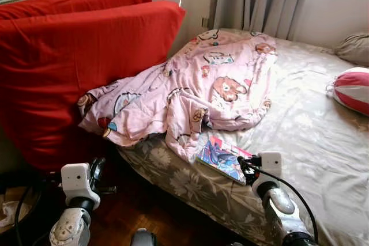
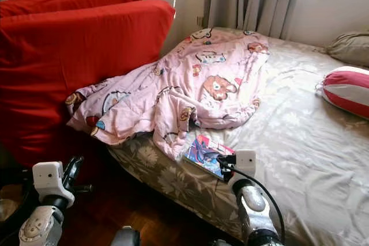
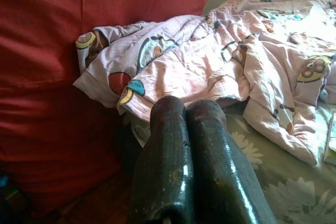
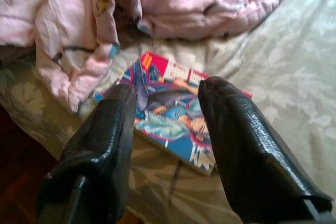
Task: Clean up the room
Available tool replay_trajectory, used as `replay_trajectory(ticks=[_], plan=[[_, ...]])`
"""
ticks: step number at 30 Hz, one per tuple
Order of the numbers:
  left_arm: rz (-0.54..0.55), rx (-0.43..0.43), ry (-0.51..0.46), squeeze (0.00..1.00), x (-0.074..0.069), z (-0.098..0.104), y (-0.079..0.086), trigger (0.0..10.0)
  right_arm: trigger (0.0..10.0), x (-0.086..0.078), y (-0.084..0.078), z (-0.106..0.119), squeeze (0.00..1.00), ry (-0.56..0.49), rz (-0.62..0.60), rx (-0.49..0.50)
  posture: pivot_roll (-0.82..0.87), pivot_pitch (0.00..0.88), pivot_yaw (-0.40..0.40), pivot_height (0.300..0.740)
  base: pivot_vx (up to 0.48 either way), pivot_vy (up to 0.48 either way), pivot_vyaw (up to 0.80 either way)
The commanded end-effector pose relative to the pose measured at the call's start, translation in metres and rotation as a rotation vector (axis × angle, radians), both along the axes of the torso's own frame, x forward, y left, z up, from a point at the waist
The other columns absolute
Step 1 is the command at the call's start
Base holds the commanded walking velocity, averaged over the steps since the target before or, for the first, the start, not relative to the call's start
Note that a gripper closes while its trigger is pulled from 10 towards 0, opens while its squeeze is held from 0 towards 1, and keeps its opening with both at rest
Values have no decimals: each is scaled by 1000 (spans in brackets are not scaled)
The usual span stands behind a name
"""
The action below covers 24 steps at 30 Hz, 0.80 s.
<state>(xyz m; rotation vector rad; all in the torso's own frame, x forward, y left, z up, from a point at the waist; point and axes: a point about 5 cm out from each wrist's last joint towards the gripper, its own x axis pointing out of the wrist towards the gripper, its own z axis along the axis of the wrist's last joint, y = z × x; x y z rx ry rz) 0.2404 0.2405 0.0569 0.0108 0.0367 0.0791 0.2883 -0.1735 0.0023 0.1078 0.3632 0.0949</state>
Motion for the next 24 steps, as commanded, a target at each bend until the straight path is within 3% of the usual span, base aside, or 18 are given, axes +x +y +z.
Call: replay_trajectory(ticks=[1, 24], plan=[[-14, 8, -5, 0, 2, 4, 0, 10000, 10000, 6, 3, 4, 0, -2, 15, -5, 173, 0, -14, 647, 382, 0, 0], [-45, 14, 2, 0, 5, 15, -3, 10000, 10000, 11, 12, 4, 0, 42, 12, -2, 180, 0, 14, 647, 416, 0, 0]])
